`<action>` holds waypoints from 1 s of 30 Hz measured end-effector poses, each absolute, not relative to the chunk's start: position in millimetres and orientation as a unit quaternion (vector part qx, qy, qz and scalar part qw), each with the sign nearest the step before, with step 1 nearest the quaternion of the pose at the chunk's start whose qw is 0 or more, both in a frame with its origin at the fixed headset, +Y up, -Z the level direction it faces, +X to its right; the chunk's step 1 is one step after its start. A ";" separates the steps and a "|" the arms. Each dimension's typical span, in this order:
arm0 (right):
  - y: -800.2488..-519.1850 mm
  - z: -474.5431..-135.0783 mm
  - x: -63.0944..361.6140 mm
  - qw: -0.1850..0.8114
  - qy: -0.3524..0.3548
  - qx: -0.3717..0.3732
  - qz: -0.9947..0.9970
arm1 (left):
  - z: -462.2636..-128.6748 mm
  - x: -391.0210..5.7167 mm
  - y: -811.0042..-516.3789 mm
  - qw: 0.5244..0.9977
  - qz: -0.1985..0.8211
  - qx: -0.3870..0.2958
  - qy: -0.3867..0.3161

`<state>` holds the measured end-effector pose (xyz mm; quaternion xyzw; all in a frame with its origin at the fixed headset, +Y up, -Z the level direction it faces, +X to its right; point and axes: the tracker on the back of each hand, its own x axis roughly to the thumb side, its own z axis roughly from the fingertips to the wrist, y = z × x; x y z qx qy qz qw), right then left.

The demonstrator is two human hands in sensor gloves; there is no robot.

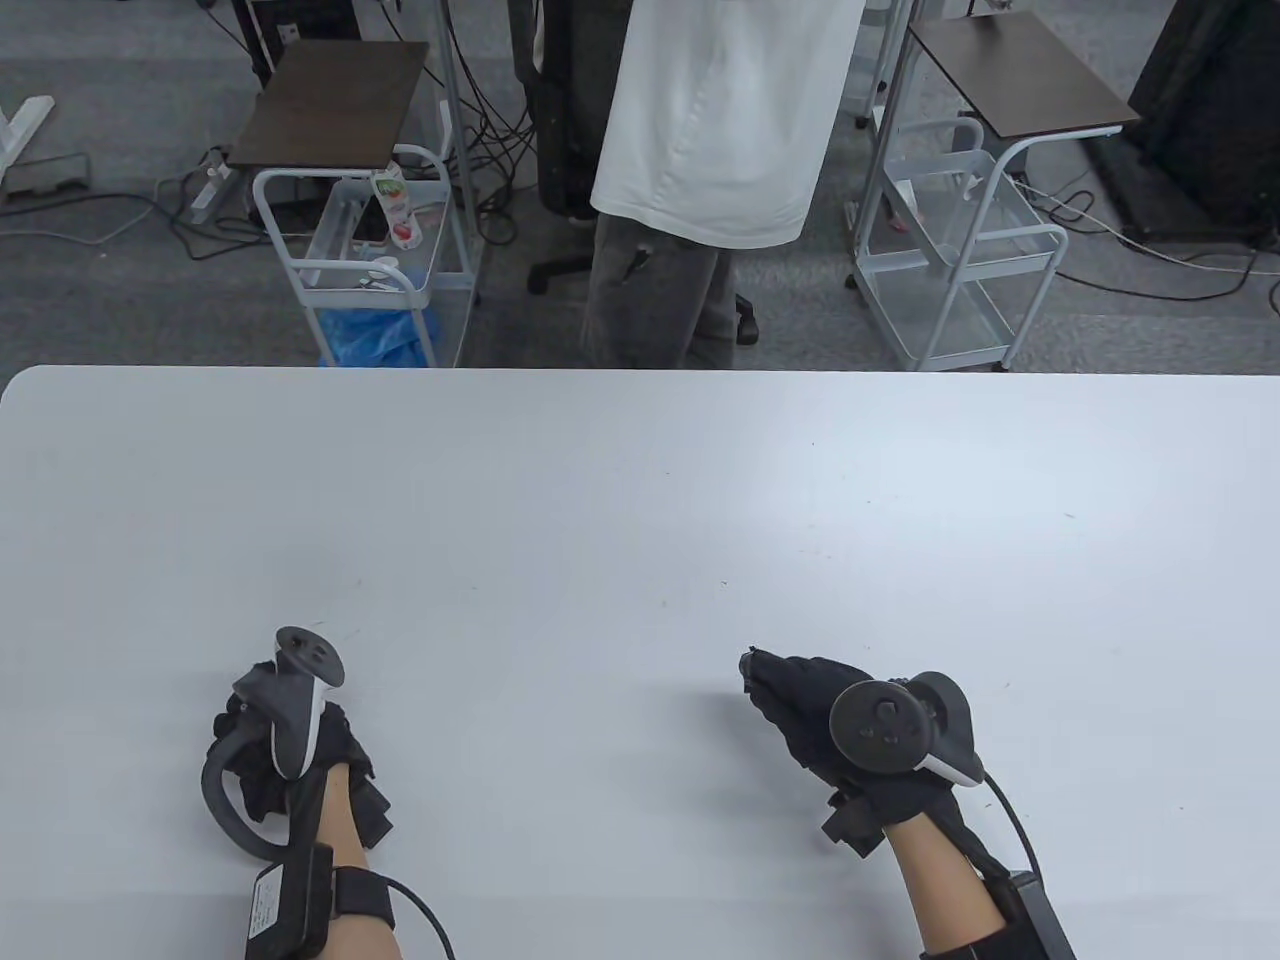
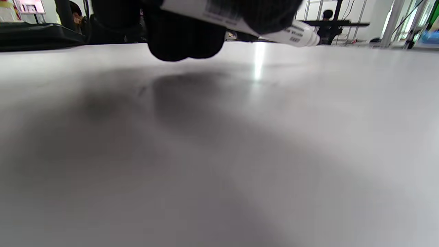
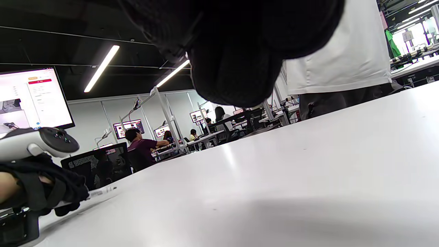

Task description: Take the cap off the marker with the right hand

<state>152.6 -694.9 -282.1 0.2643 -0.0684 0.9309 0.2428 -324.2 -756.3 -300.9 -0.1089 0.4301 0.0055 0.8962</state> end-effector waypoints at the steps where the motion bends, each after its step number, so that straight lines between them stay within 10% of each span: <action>1: -694.7 -282.2 153.1 0.245 -0.069 0.264 0.930 | -303.3 -329.5 -759.6 0.888 0.012 -0.158 0.432; 15: -691.8 -284.2 156.3 0.253 -0.062 0.260 0.930 | -296.4 -311.4 -734.7 0.906 0.075 -0.127 0.398; 22: -689.2 -285.5 164.7 0.250 -0.082 0.228 0.937 | -276.9 -236.7 -632.1 0.972 0.089 0.066 0.208; 30: -687.4 -284.4 170.5 0.230 -0.109 0.160 0.954 | -277.3 -166.1 -653.9 0.999 -0.014 0.042 -0.019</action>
